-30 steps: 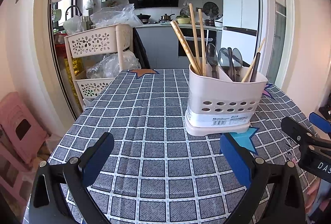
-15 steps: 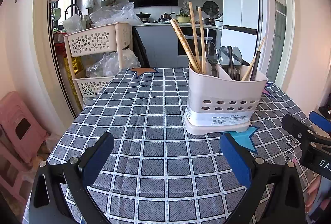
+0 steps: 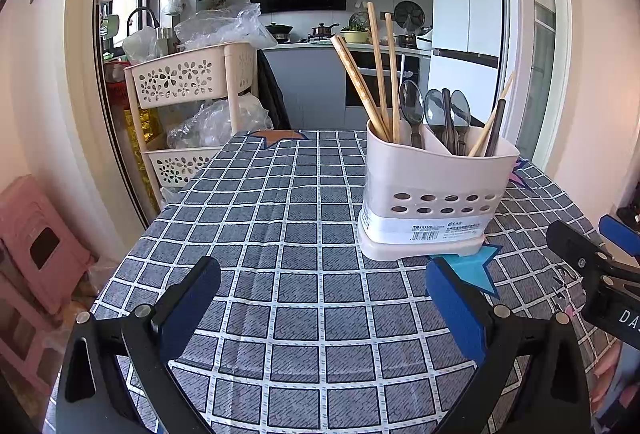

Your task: Organize utensils

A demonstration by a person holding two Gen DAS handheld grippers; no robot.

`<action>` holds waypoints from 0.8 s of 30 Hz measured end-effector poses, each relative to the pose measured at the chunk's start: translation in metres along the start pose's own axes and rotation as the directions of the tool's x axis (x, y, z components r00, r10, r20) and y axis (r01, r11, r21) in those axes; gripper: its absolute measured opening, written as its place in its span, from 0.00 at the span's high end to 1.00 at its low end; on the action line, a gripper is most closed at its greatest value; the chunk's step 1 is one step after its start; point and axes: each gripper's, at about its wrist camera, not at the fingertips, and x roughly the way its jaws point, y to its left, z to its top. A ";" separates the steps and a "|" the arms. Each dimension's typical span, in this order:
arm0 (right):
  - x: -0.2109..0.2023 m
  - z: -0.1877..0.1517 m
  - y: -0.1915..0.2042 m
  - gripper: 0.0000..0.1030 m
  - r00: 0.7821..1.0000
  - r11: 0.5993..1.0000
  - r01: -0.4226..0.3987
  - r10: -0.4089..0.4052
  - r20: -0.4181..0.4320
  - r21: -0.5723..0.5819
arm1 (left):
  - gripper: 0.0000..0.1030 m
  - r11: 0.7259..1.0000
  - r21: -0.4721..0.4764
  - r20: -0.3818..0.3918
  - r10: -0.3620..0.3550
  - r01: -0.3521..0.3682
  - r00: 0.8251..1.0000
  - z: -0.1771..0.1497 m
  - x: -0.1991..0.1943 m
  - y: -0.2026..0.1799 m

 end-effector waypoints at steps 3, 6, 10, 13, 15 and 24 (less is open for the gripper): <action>0.000 0.000 0.000 0.00 1.000 1.000 0.001 -0.001 0.000 -0.001 | 0.00 1.000 0.000 0.000 0.000 0.000 1.000 0.000 0.000 0.000; 0.000 0.000 -0.001 0.00 1.000 1.000 0.003 -0.003 0.000 0.001 | 0.00 1.000 0.001 -0.001 -0.001 0.001 1.000 0.000 0.000 0.000; 0.000 0.000 0.000 0.00 1.000 1.000 0.001 -0.001 -0.001 0.001 | 0.00 1.000 0.000 -0.002 -0.001 0.001 1.000 0.000 0.000 0.000; 0.000 0.000 0.000 0.00 1.000 1.000 0.001 -0.001 0.000 -0.001 | 0.00 1.000 -0.002 -0.003 0.000 0.000 1.000 0.000 0.000 0.000; 0.000 -0.001 0.000 0.00 1.000 1.000 0.001 -0.001 0.001 -0.002 | 0.00 1.000 -0.001 -0.003 0.001 -0.001 1.000 0.000 0.000 0.000; 0.000 0.000 0.000 0.00 1.000 1.000 0.000 0.000 0.002 0.000 | 0.00 1.000 -0.003 -0.003 0.003 -0.003 1.000 0.001 0.000 0.000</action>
